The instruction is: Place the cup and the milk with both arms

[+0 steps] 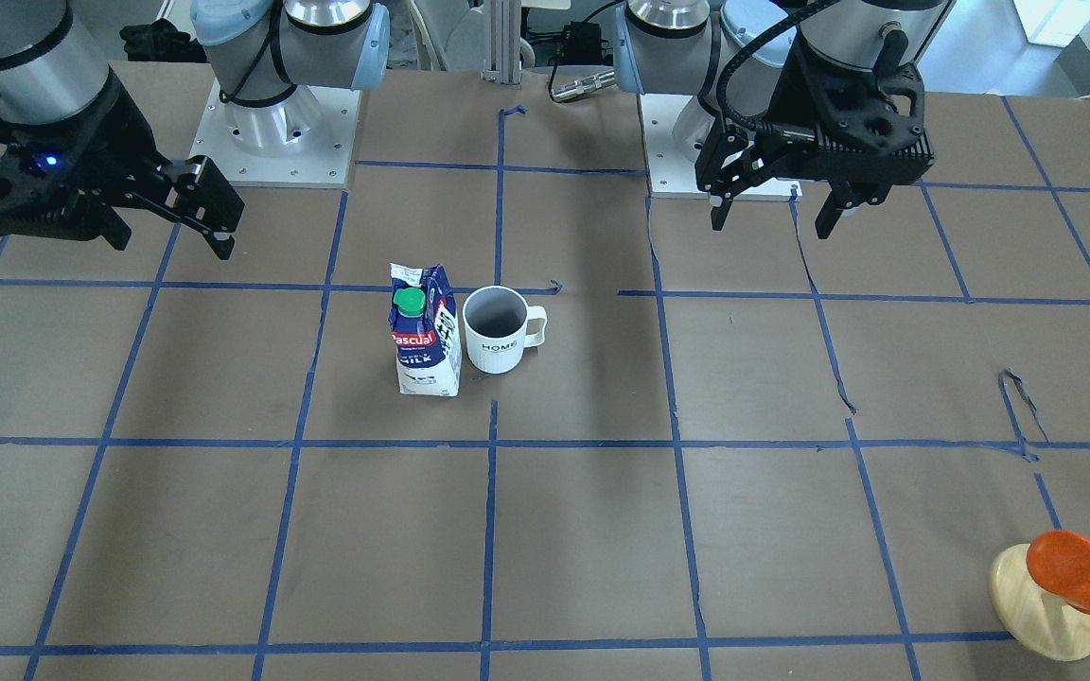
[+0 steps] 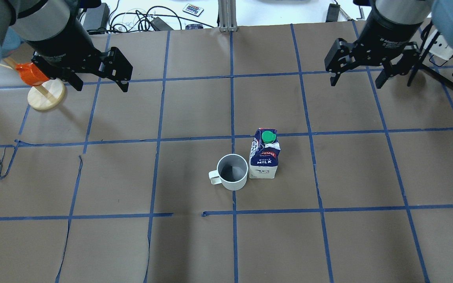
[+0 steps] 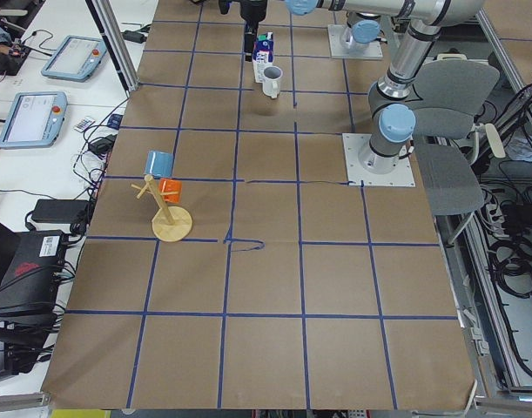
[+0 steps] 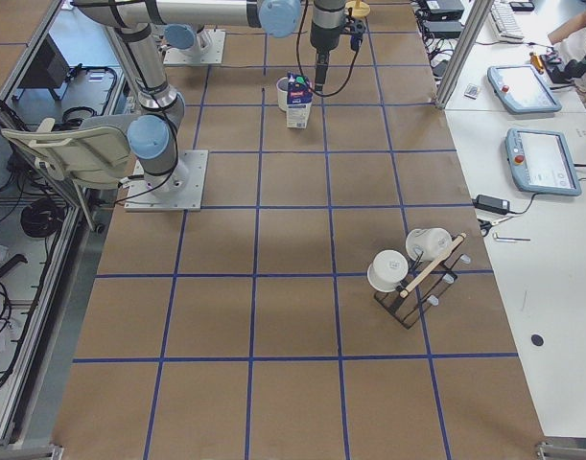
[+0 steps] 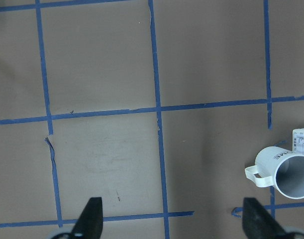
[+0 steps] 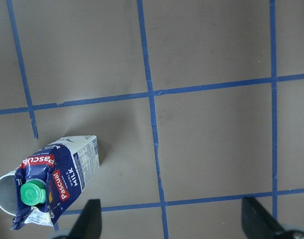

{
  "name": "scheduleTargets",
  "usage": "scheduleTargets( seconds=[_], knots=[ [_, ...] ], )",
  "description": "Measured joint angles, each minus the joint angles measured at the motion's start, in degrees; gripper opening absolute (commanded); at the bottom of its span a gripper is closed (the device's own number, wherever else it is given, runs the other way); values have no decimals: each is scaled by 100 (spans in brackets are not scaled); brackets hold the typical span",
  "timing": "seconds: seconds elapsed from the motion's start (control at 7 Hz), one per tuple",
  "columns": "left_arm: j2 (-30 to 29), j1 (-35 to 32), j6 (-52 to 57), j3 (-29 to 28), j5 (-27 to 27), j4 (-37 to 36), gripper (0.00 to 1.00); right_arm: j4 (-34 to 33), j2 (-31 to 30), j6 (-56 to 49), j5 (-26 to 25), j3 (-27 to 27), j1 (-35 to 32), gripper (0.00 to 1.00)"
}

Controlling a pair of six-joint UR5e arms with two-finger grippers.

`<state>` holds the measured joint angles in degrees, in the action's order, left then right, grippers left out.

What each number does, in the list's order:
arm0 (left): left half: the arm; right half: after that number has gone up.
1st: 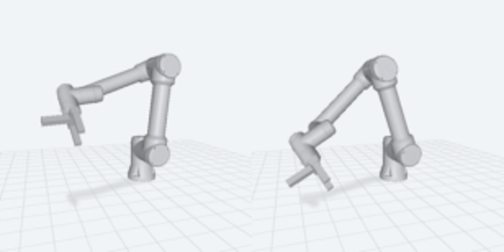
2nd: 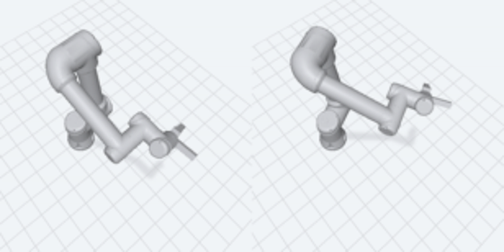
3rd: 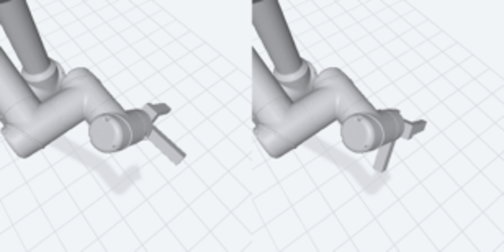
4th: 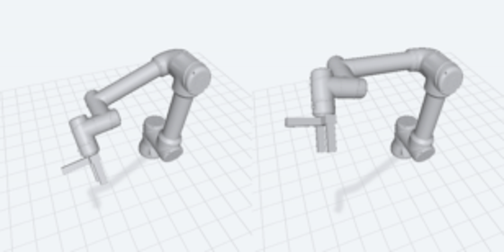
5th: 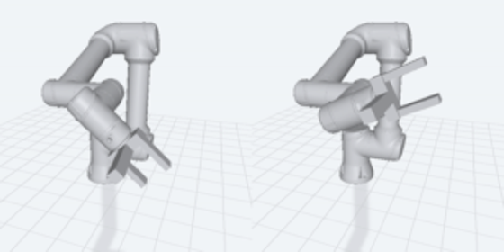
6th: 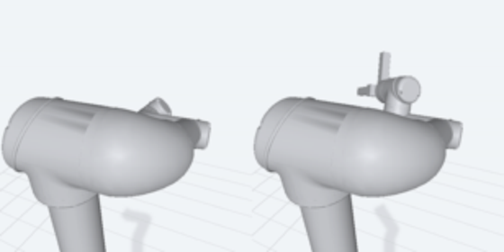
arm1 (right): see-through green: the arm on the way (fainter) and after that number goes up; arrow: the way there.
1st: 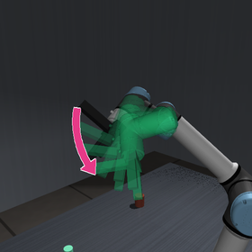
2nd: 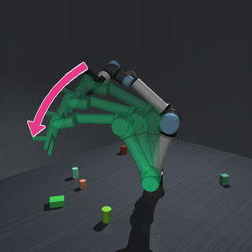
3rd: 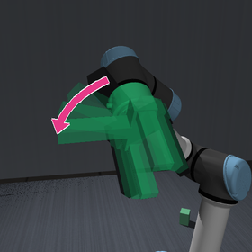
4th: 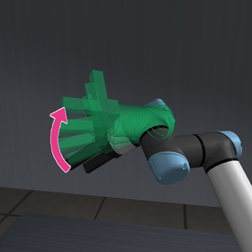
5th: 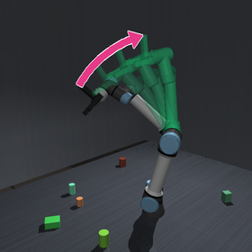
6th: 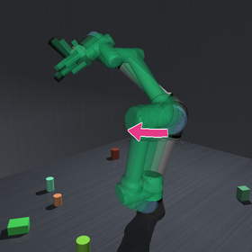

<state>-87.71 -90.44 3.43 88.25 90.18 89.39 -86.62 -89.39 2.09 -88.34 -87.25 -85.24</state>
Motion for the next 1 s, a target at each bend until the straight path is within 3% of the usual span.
scheduleTargets(
  seconds=[1.0],
  knots=[
    [0, 0, 0, 8, -6, 0, 100, 14, -126, 189, -104, -47, -337, 100]
  ],
)
